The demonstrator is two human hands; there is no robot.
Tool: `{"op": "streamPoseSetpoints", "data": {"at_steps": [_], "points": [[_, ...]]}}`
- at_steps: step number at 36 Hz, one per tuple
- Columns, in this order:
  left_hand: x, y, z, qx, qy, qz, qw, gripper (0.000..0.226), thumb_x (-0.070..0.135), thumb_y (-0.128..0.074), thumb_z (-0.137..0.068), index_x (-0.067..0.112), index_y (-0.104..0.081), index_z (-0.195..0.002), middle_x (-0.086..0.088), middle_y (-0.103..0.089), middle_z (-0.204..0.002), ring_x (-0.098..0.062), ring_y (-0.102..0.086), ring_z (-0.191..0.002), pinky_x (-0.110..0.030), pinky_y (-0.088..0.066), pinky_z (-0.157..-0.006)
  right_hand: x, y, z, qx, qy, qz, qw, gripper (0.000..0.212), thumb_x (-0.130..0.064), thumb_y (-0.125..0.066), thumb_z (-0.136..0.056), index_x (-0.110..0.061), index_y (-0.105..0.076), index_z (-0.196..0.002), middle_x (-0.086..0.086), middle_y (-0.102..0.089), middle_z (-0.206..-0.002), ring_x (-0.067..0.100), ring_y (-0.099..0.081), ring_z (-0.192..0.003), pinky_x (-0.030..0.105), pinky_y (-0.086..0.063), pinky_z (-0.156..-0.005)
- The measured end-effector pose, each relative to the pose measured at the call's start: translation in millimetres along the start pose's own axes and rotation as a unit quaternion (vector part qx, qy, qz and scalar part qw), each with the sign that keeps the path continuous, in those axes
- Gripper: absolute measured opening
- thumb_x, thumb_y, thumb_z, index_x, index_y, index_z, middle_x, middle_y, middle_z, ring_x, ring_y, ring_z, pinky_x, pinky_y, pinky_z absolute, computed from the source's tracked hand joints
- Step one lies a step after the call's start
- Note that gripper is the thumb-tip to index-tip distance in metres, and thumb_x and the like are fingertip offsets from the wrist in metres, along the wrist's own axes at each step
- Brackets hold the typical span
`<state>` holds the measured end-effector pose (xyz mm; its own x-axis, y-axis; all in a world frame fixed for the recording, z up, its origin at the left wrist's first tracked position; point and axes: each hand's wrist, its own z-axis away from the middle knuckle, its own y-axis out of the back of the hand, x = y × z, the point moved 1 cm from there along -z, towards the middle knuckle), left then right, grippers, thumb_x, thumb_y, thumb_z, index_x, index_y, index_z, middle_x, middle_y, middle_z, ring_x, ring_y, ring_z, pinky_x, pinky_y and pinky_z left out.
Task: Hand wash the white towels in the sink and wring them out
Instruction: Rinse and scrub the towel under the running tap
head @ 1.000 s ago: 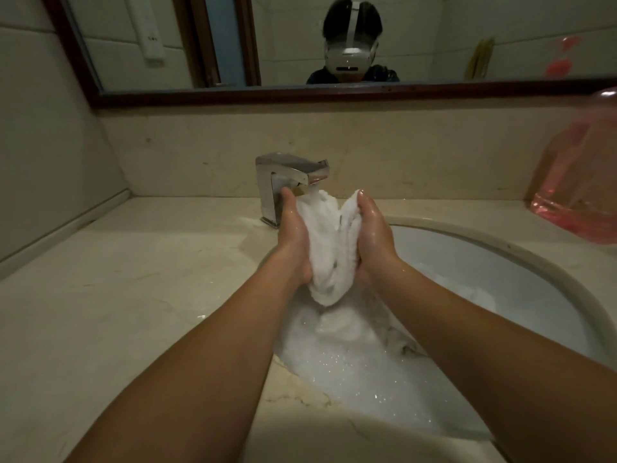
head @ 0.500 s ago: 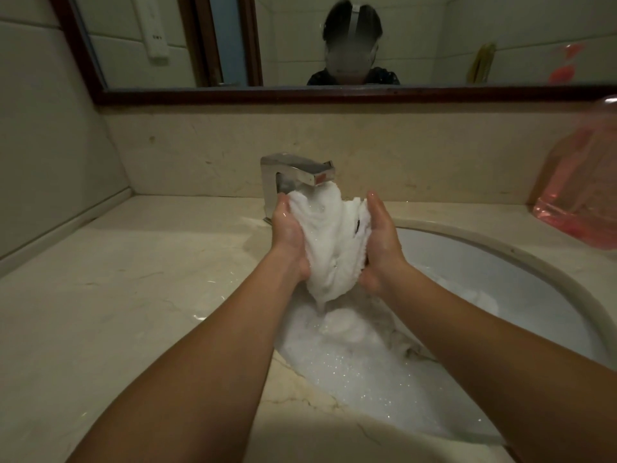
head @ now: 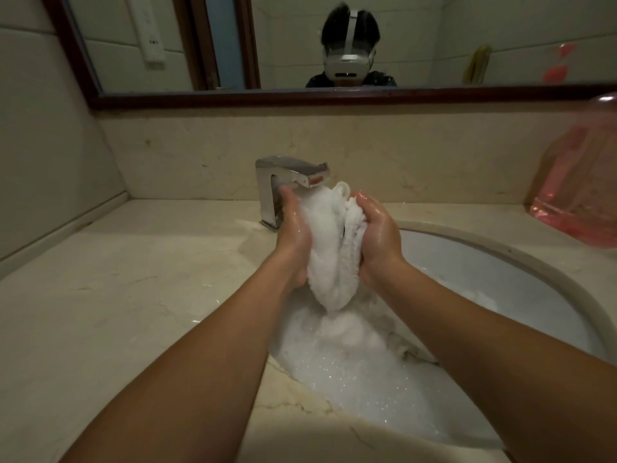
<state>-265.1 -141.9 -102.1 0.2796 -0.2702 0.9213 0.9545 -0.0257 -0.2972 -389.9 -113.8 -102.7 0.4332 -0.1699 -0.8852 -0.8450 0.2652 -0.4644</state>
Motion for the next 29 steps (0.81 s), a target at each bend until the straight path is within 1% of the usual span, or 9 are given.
{"op": "streamPoseSetpoints", "data": {"at_steps": [6,8,10,13,15,17,22,27,29], "points": [[0,11,-18,0.013,-0.016,0.088,0.996,0.144,0.111,-0.056,-0.028,0.023,-0.066,-0.142,-0.013,-0.070,-0.137,-0.041,-0.067,-0.126,-0.059,-0.048,-0.113,0,-9,8,-0.021,0.018,0.077,0.997,0.058,-0.055,-0.071,-0.081,-0.018,-0.076,-0.125,0.005,-0.079,-0.121,0.024,-0.074,-0.118,0.052,-0.053,-0.112],[5,12,-15,0.017,-0.016,0.116,0.993,0.139,0.111,-0.058,-0.031,0.022,-0.068,-0.138,-0.014,-0.074,-0.129,-0.041,-0.070,-0.120,-0.056,-0.051,-0.109,3,-10,9,-0.021,0.018,0.109,0.994,0.067,-0.070,-0.075,-0.076,-0.024,-0.076,-0.125,0.002,-0.078,-0.122,0.023,-0.073,-0.118,0.053,-0.053,-0.112],[12,9,-3,0.017,-0.028,0.129,0.991,0.125,0.107,-0.051,-0.050,0.021,-0.069,-0.138,-0.016,-0.075,-0.127,-0.040,-0.070,-0.118,-0.053,-0.051,-0.108,3,-9,11,-0.013,0.005,0.131,0.991,0.072,-0.081,-0.070,-0.075,-0.030,-0.075,-0.126,-0.001,-0.078,-0.123,0.022,-0.073,-0.117,0.052,-0.054,-0.109],[22,2,21,0.031,-0.058,0.133,0.989,0.103,0.099,-0.037,-0.075,0.023,-0.068,-0.137,-0.015,-0.071,-0.133,-0.034,-0.065,-0.125,-0.048,-0.049,-0.110,-5,-8,19,0.013,0.005,0.168,0.986,0.054,-0.068,-0.058,-0.097,-0.026,-0.073,-0.129,-0.003,-0.078,-0.120,0.018,-0.073,-0.111,0.045,-0.057,-0.103],[24,-1,27,0.021,-0.082,0.126,0.988,0.086,0.087,-0.031,-0.095,0.014,-0.072,-0.115,-0.009,-0.078,-0.111,-0.024,-0.072,-0.109,-0.039,-0.054,-0.091,-5,-6,19,0.036,0.010,0.174,0.984,0.048,-0.063,-0.057,-0.101,-0.025,-0.075,-0.125,-0.004,-0.078,-0.117,0.018,-0.073,-0.109,0.047,-0.057,-0.103],[23,-3,23,-0.002,-0.089,0.121,0.989,0.078,0.076,-0.027,-0.103,0.010,-0.066,-0.118,-0.005,-0.081,-0.092,-0.014,-0.076,-0.092,-0.035,-0.053,-0.080,-6,-7,21,0.031,0.014,0.170,0.985,0.048,-0.066,-0.059,-0.099,-0.026,-0.077,-0.119,-0.005,-0.080,-0.111,0.019,-0.075,-0.107,0.047,-0.058,-0.103],[20,1,19,-0.057,-0.050,0.156,0.985,0.089,0.081,-0.032,-0.098,0.011,-0.062,-0.145,-0.024,-0.069,-0.134,-0.038,-0.067,-0.125,-0.053,-0.047,-0.114,-9,-9,23,0.009,0.024,0.178,0.984,0.045,-0.065,-0.071,-0.092,-0.024,-0.077,-0.112,-0.004,-0.082,-0.105,0.019,-0.077,-0.102,0.047,-0.060,-0.100],[20,1,22,-0.107,-0.027,0.189,0.976,0.082,0.073,-0.036,-0.101,0.005,-0.078,-0.118,-0.027,-0.071,-0.127,-0.042,-0.069,-0.119,-0.054,-0.047,-0.111,-14,-3,21,0.022,-0.016,0.152,0.988,0.025,-0.045,-0.075,-0.096,-0.021,-0.079,-0.100,-0.001,-0.083,-0.095,0.023,-0.078,-0.097,0.041,-0.062,-0.093],[19,-2,23,-0.117,-0.025,0.190,0.974,0.079,0.069,-0.038,-0.103,0.007,-0.085,-0.095,-0.022,-0.076,-0.112,-0.034,-0.077,-0.102,-0.047,-0.053,-0.100,-14,-1,20,0.035,-0.019,0.143,0.989,0.023,-0.043,-0.073,-0.097,-0.021,-0.081,-0.099,-0.002,-0.083,-0.092,0.022,-0.078,-0.095,0.043,-0.062,-0.095]]}}
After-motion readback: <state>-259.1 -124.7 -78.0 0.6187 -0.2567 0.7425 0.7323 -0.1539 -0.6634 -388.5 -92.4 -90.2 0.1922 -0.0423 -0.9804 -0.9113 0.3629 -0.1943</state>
